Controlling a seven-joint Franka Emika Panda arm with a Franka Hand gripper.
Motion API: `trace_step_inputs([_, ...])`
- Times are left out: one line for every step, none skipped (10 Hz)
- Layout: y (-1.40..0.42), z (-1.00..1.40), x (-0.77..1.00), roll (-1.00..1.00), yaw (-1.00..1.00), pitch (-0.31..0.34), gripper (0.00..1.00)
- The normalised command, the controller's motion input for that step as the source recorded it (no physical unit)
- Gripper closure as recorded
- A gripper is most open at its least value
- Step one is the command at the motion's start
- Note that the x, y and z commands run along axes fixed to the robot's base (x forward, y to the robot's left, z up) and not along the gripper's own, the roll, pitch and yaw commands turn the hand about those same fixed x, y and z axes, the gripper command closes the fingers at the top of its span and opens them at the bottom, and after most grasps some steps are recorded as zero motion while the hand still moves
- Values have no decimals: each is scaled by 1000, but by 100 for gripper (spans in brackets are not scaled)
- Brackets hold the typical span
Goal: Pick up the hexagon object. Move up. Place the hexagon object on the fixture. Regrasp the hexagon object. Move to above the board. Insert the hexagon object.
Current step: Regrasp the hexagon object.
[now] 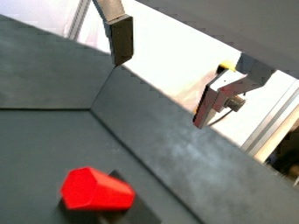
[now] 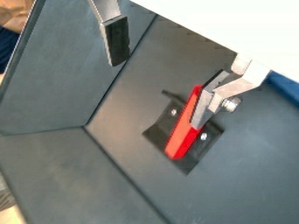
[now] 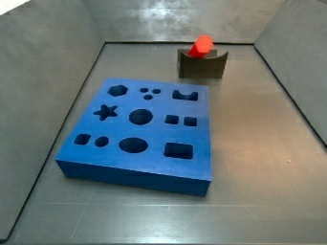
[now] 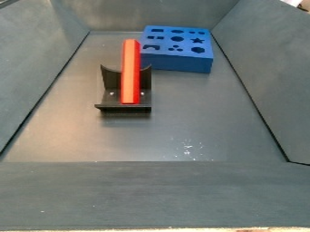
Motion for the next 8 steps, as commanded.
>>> trace_step_inputs([-59, -16, 146, 678, 194, 215, 0])
trace_step_inputs([-61, -17, 159, 565, 213, 198, 0])
trace_step_inputs([-59, -13, 186, 306, 245, 155, 0])
trace_step_inputs([-54, -12, 193, 232, 253, 131, 0])
trace_step_inputs([-50, -8, 187, 172, 256, 82, 0])
trace_step_inputs([-60, -15, 168, 164, 242, 47, 0])
trace_step_inputs([-62, -14, 152, 165, 227, 36, 0])
trace_step_inputs([-64, -14, 147, 165, 212, 31, 0])
